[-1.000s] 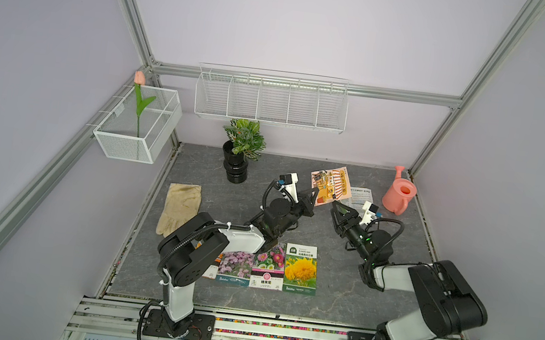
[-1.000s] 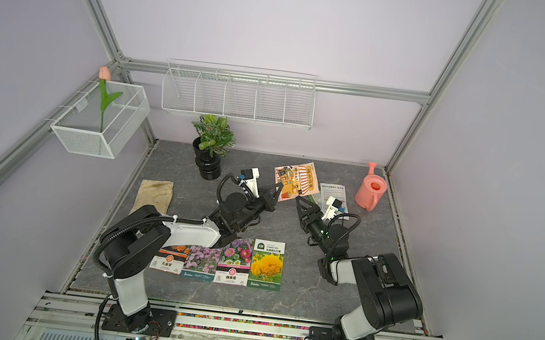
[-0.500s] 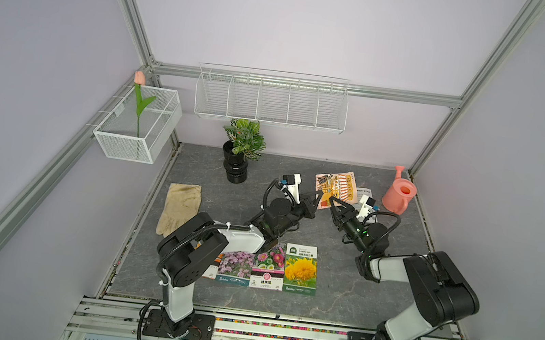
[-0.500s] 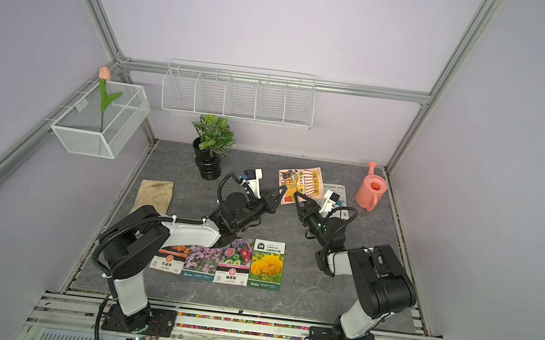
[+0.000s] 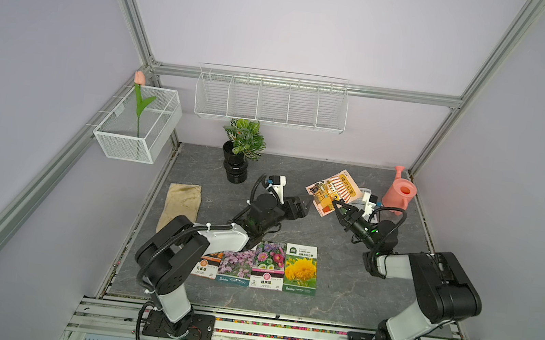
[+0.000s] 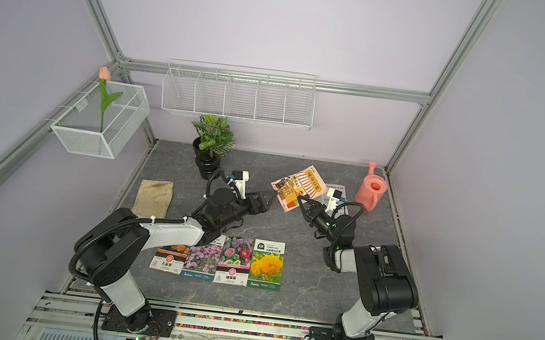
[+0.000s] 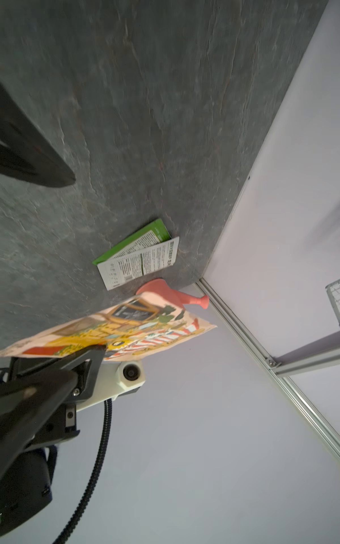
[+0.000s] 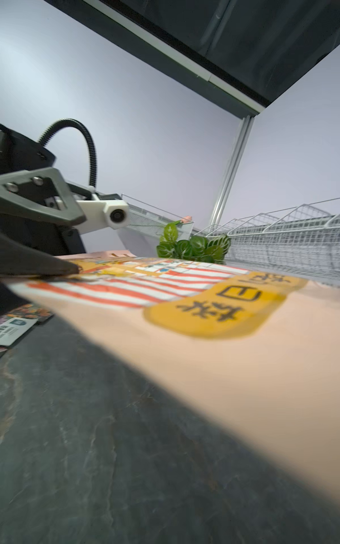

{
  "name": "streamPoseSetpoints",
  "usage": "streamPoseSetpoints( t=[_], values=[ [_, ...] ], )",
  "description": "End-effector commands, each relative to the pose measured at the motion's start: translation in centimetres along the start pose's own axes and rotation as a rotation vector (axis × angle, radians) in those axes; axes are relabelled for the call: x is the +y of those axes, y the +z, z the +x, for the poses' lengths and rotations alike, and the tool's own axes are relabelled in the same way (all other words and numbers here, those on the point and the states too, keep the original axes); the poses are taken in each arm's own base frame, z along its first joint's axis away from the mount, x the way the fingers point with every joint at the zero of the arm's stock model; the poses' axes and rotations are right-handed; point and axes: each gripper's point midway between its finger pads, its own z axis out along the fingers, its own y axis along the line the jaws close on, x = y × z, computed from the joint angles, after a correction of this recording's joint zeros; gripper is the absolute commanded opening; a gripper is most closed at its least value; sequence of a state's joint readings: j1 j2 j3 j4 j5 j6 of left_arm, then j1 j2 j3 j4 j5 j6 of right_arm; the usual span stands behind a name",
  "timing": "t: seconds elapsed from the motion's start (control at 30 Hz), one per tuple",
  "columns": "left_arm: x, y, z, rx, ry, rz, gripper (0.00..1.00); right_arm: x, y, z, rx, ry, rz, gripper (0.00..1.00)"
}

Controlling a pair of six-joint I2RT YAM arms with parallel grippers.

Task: Arrange the seed packets in a row
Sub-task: Pick up the seed packet from the center of the board.

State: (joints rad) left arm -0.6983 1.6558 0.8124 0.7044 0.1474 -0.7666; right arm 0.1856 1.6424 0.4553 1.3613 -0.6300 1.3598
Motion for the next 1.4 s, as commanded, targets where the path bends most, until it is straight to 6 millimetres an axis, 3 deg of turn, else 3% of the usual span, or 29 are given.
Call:
streamPoseSetpoints(
  t=[0.0, 0.13, 0.23, 0.3, 0.47, 0.63, 0.87, 1.03, 1.37],
  values=[
    [1.3, -1.6, 1.7, 0.158, 0.041, -0.006, 1.0, -0.6, -2.0, 4.9, 0.247, 0.03, 0.006, 0.07],
    [1.0, -1.7, 3.3, 0.354, 0.052, 0.07, 1.0, -2.3, -4.3, 8.2, 0.346, 0.051, 0.073, 0.07],
    [-0.3, -1.3, 4.6, 0.478, 0.012, 0.216, 1.0, -2.9, -5.8, 9.7, 0.378, 0.04, 0.122, 0.07],
    [-1.1, -1.1, 5.4, 0.538, -0.024, 0.305, 0.95, -3.0, -6.6, 10.3, 0.394, 0.006, 0.158, 0.07],
    [-2.1, -1.7, 7.4, 0.644, -0.073, 0.442, 0.83, -2.0, -8.1, 10.7, 0.413, -0.098, 0.242, 0.07],
    [-3.4, -3.0, 8.2, 0.67, -0.048, 0.526, 0.83, -2.0, -8.5, 10.8, 0.439, -0.118, 0.273, 0.07],
    [-4.9, -2.5, 9.6, 0.726, -0.038, 0.565, 0.79, -2.8, -8.1, 11.0, 0.447, -0.084, 0.25, 0.07],
    [-3.9, -0.9, 12.1, 0.788, -0.02, 0.471, 0.73, -2.1, -8.2, 10.9, 0.445, -0.099, 0.232, 0.07],
    [-1.5, 0.2, 12.1, 0.768, 0.009, 0.338, 0.76, -1.0, -8.3, 10.9, 0.442, -0.111, 0.218, 0.07]
  ],
)
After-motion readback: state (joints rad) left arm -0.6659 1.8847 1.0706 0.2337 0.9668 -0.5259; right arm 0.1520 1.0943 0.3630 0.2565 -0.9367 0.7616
